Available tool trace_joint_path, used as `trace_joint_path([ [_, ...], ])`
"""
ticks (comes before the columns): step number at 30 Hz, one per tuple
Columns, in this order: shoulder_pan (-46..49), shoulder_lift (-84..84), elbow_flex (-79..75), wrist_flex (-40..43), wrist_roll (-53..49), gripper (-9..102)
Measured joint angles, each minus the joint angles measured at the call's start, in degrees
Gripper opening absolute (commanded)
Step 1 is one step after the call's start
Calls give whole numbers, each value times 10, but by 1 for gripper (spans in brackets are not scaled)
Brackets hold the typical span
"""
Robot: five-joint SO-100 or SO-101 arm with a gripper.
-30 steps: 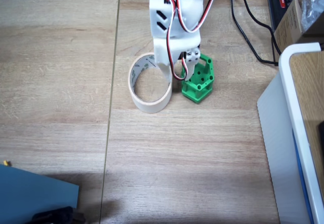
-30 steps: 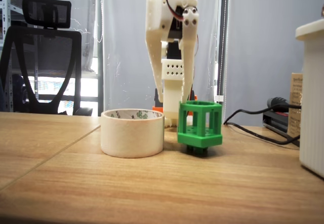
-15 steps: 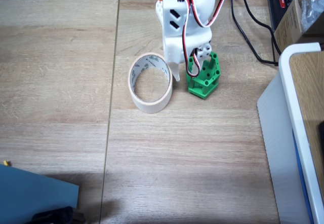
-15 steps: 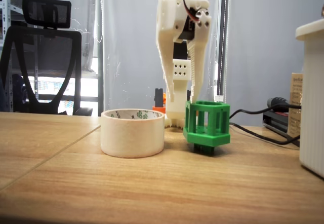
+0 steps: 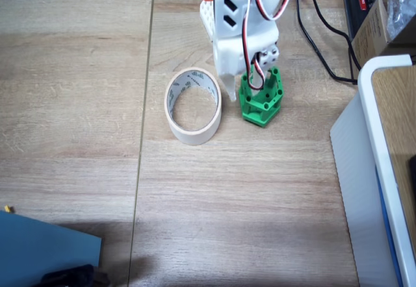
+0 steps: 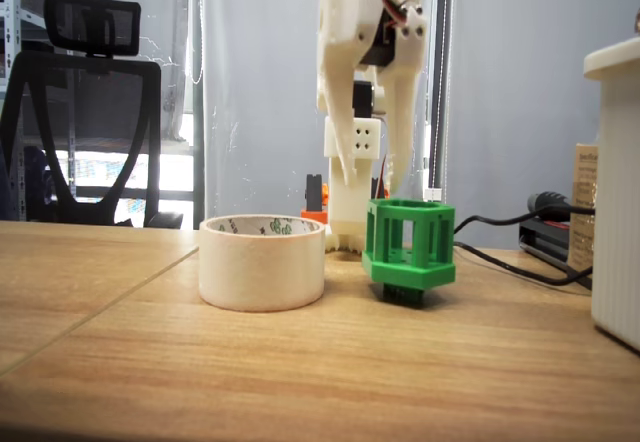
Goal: Grasp a component and put it in the bin.
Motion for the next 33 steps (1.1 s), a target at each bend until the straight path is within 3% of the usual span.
trace_joint_path([
  [33, -4, -48, 82, -13, 0, 16],
])
